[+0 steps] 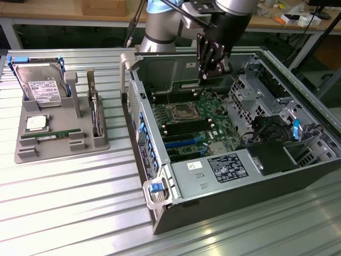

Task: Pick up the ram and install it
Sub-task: 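Insert the ram into the slot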

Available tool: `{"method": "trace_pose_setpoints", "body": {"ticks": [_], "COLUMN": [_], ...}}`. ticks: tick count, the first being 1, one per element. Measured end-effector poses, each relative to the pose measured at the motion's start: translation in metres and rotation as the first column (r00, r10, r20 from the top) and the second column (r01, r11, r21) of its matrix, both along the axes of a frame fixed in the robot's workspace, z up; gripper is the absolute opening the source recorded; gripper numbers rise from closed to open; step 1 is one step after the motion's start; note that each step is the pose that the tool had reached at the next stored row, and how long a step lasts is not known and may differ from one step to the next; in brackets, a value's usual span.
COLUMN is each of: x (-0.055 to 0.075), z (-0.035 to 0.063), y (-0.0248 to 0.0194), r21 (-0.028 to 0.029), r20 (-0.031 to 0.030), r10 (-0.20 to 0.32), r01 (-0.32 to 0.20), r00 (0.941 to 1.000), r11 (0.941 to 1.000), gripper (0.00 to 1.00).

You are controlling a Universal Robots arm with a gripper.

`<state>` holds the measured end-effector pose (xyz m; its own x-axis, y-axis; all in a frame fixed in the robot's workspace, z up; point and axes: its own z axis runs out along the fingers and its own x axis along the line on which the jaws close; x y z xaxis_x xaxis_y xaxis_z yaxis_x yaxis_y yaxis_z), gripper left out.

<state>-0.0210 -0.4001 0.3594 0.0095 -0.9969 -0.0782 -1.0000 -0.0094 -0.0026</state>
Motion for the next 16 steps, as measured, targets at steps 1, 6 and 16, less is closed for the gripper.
{"method": "trace_pose_setpoints", "body": {"ticks": [1,6,16], "x": [0.0,0.001,0.008], "z": [-0.0016,-0.0145,-0.0519], "y": [-0.0002,-0.0036,-0.017], "r21": [0.0,0.0004,0.0018], "r20": [0.0,0.0,0.0], "r10": [-0.001,-0.008,-0.018], "r01": [0.001,0.008,0.018], "r00": [1.0,1.0,0.9998], "r11": [1.0,1.0,0.9998], "gripper": [0.13,0.13,0.13]}}
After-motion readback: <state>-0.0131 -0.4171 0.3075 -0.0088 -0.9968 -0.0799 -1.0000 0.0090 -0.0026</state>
